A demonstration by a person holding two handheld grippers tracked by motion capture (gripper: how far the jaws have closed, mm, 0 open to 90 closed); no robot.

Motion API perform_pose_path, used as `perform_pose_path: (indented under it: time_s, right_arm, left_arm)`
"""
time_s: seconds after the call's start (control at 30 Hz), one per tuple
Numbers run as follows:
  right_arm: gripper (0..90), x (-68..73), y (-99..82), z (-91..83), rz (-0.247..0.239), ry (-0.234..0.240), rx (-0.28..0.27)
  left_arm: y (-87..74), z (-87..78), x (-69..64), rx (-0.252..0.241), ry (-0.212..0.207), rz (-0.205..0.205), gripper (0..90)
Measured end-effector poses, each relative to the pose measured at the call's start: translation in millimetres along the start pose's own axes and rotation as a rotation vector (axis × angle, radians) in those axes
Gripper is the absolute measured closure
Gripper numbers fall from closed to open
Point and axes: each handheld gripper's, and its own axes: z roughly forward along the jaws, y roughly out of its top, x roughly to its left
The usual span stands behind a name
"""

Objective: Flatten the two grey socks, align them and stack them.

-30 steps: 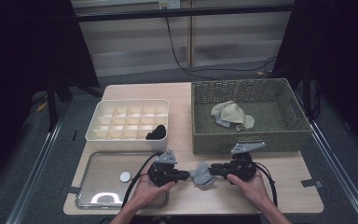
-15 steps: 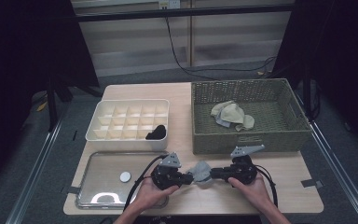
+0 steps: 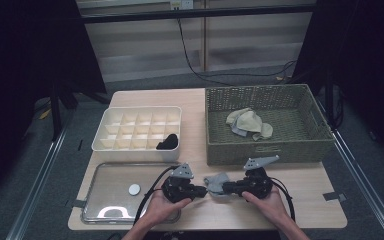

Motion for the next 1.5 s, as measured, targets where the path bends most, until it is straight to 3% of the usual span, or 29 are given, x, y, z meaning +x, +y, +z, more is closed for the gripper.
perform_pose_path:
  time_s: [0.23, 0.6, 0.77, 0.87, 1.03, 1.23, 1.5]
  right_arm:
    - [75.9, -7.5, 3.0, 6.0, -0.022, 0.002, 0.017]
    - [74.6, -4.2, -3.0, 17.9, -0.056, 0.012, 0.097]
    - [87.0, -1.0, -4.3, 20.8, -0.051, 0.004, 0.112]
    - [89.0, 1.4, -3.9, 21.6, -0.049, 0.009, 0.113]
    - [89.8, 5.9, 1.9, 13.0, -0.038, 0.032, 0.054]
    - [89.8, 4.3, 6.9, 1.5, -0.019, 0.027, -0.008]
    - [89.8, 0.8, 10.9, -8.1, 0.006, 0.025, -0.058]
  left_arm:
    - [-0.1, 0.5, -0.4, -0.003, 0.000, -0.010, 81.6]
    - [-0.3, -3.9, 0.4, -0.021, -0.004, -0.016, 81.3]
    - [-0.4, -5.3, 0.3, -0.026, 0.000, -0.018, 81.2]
    - [-0.6, -6.0, 0.4, -0.034, -0.001, -0.022, 81.1]
    - [-0.1, -8.3, 0.3, -0.046, -0.003, -0.021, 81.0]
    - [1.8, -7.1, -0.6, -0.069, -0.001, -0.038, 80.1]
    - [10.8, 0.0, -6.1, -0.077, -0.018, -0.017, 78.1]
